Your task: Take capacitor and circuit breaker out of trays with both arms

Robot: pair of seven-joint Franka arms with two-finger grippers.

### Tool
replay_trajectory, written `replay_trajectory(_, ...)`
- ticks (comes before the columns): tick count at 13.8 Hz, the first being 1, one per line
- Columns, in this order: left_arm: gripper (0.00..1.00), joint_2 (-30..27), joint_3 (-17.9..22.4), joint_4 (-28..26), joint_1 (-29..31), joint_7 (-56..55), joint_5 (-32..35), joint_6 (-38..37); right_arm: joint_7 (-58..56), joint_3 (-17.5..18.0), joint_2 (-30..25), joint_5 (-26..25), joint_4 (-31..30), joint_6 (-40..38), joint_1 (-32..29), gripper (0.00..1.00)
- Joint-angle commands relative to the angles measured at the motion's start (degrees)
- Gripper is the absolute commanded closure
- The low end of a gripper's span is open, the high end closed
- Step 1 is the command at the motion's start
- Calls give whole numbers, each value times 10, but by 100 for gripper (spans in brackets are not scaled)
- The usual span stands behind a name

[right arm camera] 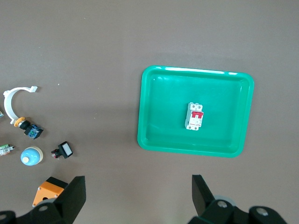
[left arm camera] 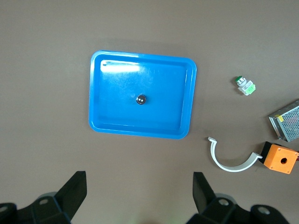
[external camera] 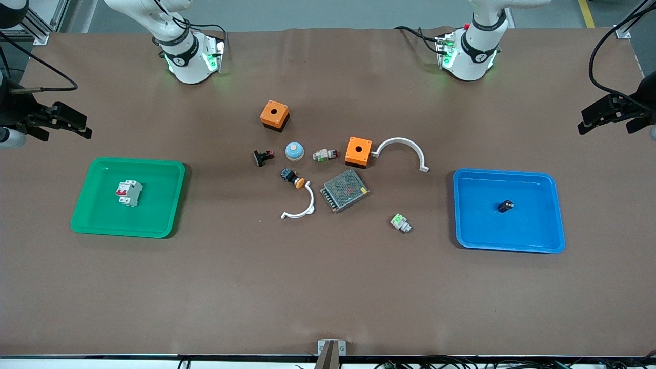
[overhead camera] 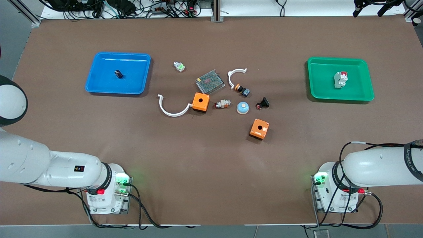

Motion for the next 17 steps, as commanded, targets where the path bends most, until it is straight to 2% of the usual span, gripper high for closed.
replay_trajectory(1, 0, 14, 6, 0, 6, 5, -10, -6, -3, -3, -16, -7, -12, -6, 2, 0)
replay_trajectory(4, 0, 20, 6, -54, 21, 7, -9, 18, 2, -3, -5, -7, 8, -11, 1, 0)
replay_trajectory(7, 0, 32, 6, -127, 22, 7, -4, 93, 4, -4, 41, -7, 22, -3, -5, 0)
replay_trajectory(10, 0, 48, 6, -216, 29, 8, 3, 209, -4, -5, 125, -9, 35, 73, -35, 0)
replay_trajectory(12, 0, 76, 7, -243, 29, 8, 7, 264, -8, -6, 188, -3, 33, 114, -63, 0)
replay_trajectory(14, 0, 114, 6, -244, 28, 8, 8, 300, -8, -6, 201, -2, -4, 176, -73, 0)
replay_trajectory(17, 0, 156, 5, -244, 26, 8, 8, 341, -13, -5, 202, 0, -115, 318, -105, 0)
